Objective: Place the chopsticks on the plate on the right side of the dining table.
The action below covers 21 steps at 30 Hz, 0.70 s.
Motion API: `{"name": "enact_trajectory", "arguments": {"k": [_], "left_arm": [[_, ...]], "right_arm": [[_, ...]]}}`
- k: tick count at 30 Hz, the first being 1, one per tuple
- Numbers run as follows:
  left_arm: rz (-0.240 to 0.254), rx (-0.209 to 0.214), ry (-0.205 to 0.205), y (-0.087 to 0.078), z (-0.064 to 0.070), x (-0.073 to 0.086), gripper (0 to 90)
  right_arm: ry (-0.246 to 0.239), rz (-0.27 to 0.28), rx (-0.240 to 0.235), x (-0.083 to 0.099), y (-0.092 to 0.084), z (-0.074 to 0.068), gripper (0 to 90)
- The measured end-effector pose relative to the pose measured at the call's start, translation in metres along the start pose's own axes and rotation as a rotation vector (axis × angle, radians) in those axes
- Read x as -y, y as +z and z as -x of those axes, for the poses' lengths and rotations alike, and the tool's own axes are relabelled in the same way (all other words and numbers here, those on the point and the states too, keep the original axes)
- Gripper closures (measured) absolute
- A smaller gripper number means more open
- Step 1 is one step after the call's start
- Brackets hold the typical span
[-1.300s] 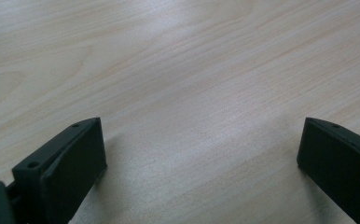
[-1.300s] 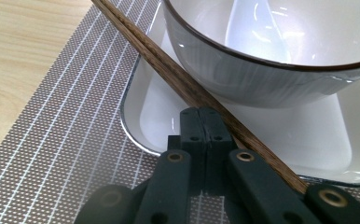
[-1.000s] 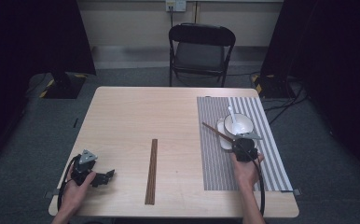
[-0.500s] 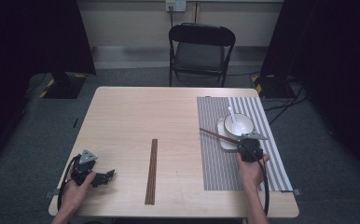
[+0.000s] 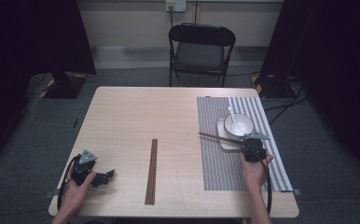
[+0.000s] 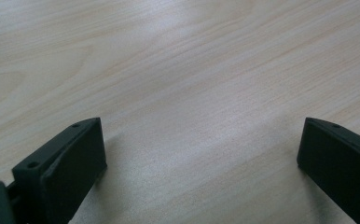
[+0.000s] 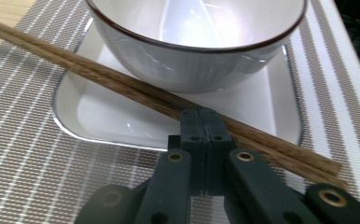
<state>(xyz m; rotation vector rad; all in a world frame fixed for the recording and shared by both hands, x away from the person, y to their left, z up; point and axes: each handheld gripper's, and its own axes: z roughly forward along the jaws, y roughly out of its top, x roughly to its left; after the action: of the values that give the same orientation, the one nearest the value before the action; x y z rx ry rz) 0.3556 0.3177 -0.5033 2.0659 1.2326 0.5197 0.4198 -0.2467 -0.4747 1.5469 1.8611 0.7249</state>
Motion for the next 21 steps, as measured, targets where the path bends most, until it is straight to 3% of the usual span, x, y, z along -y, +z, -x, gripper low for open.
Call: {"name": "enact_trajectory", "arguments": {"k": [5, 21], "left_arm": [[0.000, 0.000, 0.000, 0.000, 0.000, 0.000, 0.5], [0.000, 0.000, 0.000, 0.000, 0.000, 0.000, 0.5]], "right_arm": [[0.024, 0.004, -0.002, 0.002, 0.000, 0.009, 89.1], [0.045, 0.019, -0.014, 0.001, 0.004, 0.015, 86.9]]}}
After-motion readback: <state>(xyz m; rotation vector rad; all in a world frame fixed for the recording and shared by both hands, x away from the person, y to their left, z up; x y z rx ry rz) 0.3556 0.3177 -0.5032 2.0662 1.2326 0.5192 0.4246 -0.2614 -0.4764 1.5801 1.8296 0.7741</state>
